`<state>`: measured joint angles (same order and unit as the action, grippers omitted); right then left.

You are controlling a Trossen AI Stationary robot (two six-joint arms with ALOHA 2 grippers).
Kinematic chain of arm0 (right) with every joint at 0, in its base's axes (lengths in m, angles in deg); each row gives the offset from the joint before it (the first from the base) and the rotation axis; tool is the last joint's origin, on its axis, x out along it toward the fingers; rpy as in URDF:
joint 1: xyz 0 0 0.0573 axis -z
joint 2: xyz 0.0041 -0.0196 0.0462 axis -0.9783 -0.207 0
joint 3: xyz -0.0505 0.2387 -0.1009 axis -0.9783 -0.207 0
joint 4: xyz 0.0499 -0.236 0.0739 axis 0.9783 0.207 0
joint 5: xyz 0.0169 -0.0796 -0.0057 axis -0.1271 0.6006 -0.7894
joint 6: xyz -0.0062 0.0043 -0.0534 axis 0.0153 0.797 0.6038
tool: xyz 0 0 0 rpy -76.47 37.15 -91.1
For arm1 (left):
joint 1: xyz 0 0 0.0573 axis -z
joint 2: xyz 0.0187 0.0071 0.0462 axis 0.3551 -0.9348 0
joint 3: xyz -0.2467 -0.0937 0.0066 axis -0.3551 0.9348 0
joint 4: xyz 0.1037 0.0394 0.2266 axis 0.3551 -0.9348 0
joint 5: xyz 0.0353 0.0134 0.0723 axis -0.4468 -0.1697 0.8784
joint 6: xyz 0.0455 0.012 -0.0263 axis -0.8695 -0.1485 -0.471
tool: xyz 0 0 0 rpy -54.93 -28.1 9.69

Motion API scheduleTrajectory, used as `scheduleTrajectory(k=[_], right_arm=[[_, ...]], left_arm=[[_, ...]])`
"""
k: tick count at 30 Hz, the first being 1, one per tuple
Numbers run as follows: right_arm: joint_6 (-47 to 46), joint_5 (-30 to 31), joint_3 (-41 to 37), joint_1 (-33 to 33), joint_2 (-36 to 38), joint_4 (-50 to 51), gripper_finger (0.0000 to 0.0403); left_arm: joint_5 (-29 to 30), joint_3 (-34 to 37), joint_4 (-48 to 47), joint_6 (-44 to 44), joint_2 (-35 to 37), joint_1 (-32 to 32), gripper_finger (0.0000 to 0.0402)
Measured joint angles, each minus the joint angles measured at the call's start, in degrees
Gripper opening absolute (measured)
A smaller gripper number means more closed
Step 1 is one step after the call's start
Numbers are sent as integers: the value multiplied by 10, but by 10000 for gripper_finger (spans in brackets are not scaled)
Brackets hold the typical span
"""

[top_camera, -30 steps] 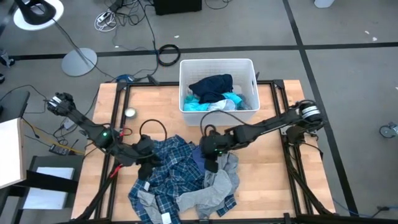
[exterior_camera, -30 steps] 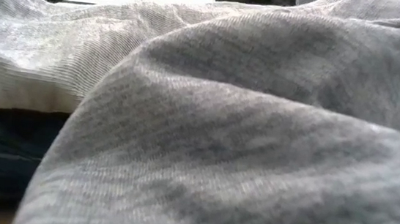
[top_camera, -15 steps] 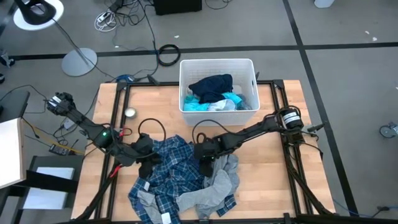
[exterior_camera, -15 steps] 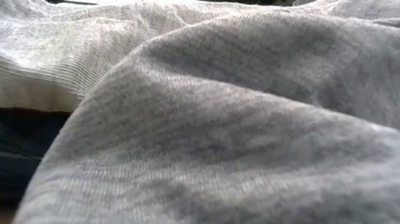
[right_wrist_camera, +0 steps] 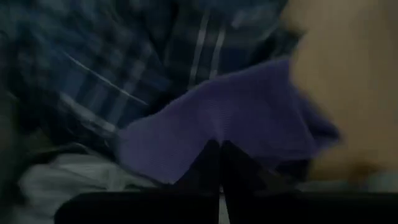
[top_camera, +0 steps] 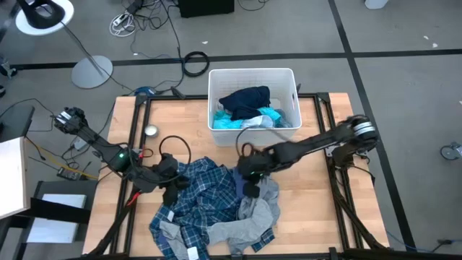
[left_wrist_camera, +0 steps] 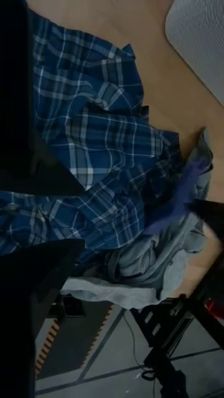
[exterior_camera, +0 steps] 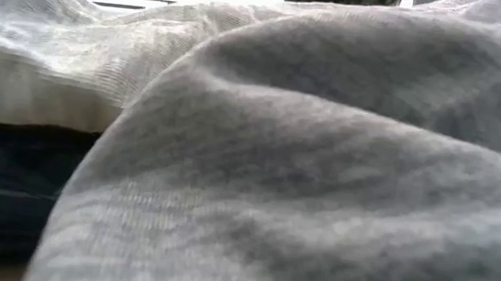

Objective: Sort clothes
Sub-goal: Put the purple sock into the white laundry bin, then put the gray sock into the white laundry bin

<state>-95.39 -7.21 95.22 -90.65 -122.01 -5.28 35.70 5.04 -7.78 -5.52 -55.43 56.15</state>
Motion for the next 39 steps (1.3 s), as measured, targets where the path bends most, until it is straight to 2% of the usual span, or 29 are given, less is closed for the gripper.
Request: scheduleTrajectory(k=[10, 15, 18, 23, 27, 34, 39], right_arm=[[67, 172, 0, 28, 227, -4, 3], [136, 285, 0, 75, 291, -46, 7], [178, 328, 0, 119, 302, -46, 15], [175, 301, 0, 201, 290, -17, 39], [169, 274, 0, 241, 268, 7, 75], [178, 272, 0, 256, 278, 26, 141], [180, 271, 0, 256, 308, 75, 166]], left_arm=[[33, 0, 7, 0, -2, -1, 126], [63, 0, 26, 3, -2, -2, 126], [87, 0, 25, 42, -2, -8, 126], [94, 0, 19, 82, -2, -20, 126], [95, 0, 10, 125, -2, -21, 126], [76, 0, 19, 234, -7, -16, 126], [41, -1, 64, 286, -53, 10, 126]])
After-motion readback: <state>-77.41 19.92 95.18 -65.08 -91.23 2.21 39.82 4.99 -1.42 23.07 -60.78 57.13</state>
